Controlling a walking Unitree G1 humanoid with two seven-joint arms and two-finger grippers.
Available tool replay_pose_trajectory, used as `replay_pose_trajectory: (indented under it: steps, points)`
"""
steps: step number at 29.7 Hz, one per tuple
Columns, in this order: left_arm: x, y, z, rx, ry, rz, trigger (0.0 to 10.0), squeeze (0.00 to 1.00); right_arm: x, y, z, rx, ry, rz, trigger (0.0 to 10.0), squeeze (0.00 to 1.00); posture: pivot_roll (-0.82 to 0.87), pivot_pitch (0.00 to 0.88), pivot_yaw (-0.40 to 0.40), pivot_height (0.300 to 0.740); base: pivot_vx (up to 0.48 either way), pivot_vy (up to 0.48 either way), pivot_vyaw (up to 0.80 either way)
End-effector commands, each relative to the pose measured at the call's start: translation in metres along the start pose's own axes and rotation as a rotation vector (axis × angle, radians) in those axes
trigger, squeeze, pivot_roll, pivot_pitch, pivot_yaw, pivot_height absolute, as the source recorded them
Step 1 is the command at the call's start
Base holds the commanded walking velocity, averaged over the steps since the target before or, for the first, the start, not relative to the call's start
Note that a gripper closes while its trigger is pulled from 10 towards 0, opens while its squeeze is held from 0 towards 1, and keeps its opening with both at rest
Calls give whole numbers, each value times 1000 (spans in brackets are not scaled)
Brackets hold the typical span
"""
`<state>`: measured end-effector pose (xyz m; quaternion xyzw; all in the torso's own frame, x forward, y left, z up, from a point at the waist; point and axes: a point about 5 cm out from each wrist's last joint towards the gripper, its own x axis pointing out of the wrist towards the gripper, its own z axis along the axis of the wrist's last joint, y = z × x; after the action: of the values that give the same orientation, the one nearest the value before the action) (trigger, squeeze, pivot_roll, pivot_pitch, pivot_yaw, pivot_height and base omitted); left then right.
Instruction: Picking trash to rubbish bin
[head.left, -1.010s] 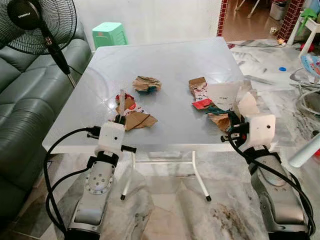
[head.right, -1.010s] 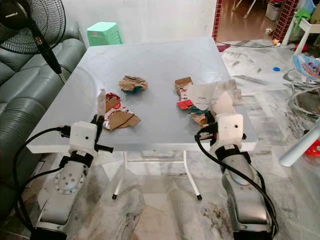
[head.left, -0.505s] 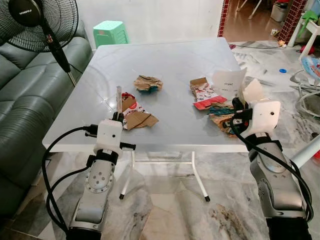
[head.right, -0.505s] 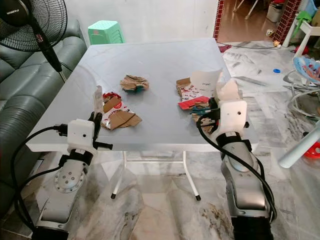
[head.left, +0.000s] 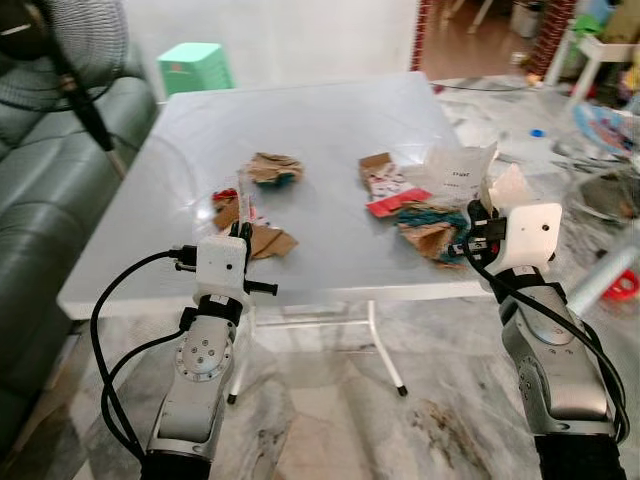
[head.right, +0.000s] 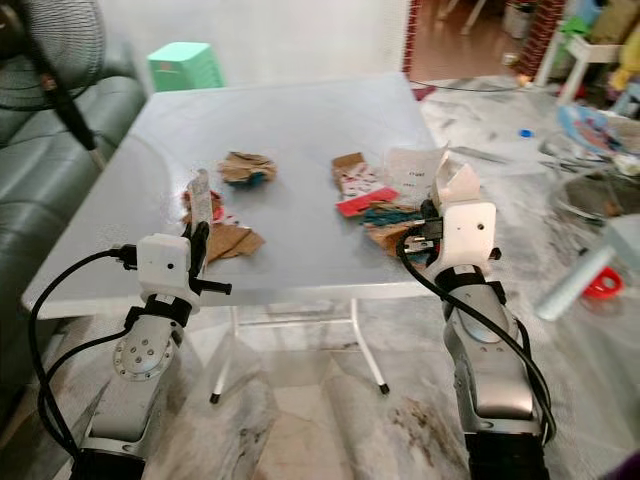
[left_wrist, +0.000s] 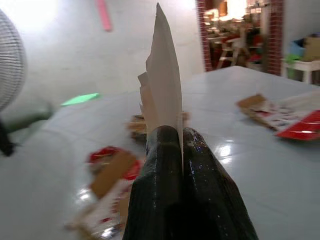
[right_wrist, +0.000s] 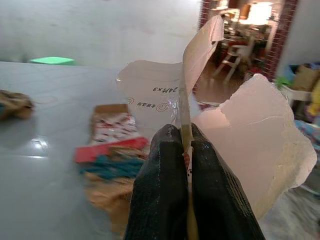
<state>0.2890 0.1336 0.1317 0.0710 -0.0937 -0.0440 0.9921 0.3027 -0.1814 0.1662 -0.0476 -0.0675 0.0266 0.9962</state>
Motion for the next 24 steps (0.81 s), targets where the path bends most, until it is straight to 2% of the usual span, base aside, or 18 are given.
replay_pose_trajectory:
  steps: [1, 24]
  points:
    - [0, 4, 3, -15, -1, 12, 10000, 0, 5, 1, 5, -1, -11, 2, 10000, 0, -67, 34, 34, 740, 0, 0, -800]
    - [3, 11, 2, -43, 25, 37, 10000, 0, 7, 3, 6, 13, -8, -8, 10000, 0, -66, 34, 43, 740, 0, 0, -800]
